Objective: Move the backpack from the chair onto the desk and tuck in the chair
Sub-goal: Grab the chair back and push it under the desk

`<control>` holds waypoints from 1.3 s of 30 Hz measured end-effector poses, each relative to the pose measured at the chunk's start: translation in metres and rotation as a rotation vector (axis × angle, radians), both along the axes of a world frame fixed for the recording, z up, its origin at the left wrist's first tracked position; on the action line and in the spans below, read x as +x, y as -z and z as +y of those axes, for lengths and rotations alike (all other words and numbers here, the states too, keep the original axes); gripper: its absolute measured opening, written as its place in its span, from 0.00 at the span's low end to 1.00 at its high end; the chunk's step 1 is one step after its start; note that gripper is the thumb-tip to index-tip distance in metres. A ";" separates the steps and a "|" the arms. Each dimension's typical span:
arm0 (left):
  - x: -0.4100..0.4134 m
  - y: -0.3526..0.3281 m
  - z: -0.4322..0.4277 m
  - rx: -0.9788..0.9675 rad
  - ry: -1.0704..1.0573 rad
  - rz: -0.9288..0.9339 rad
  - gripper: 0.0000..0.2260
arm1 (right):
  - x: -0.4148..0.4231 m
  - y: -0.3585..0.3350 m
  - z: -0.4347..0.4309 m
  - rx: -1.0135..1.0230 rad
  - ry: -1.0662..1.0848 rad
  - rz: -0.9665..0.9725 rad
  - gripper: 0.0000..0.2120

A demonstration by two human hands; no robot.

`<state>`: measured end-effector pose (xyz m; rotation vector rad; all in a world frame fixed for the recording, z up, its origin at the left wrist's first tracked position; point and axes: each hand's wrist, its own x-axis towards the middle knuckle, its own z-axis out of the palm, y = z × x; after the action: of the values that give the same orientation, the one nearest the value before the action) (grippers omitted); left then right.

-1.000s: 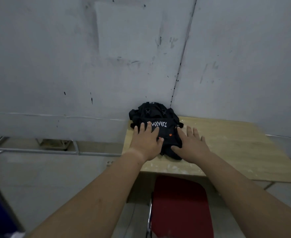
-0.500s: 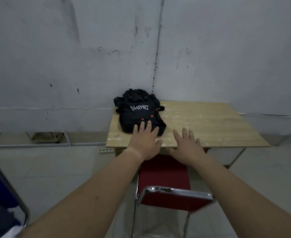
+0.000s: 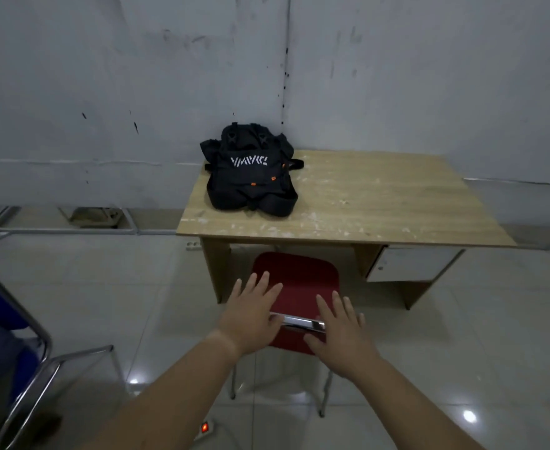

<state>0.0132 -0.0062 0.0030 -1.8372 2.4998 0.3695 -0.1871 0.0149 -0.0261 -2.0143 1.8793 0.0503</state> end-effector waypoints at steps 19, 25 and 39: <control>-0.012 0.070 -0.036 0.022 0.127 -0.185 0.10 | -0.034 0.059 -0.041 -0.073 -0.132 -0.044 0.13; -0.014 0.074 -0.042 0.015 0.097 -0.179 0.11 | -0.039 0.060 -0.052 -0.040 -0.161 -0.054 0.09; -0.037 0.077 -0.132 -0.085 0.040 -0.155 0.10 | -0.061 0.079 -0.162 -0.119 -0.176 -0.072 0.18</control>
<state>-0.0235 -0.1382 -0.0737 -1.7653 2.4789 0.1169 -0.2482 -0.1467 -0.1050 -2.2269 1.6939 -0.0877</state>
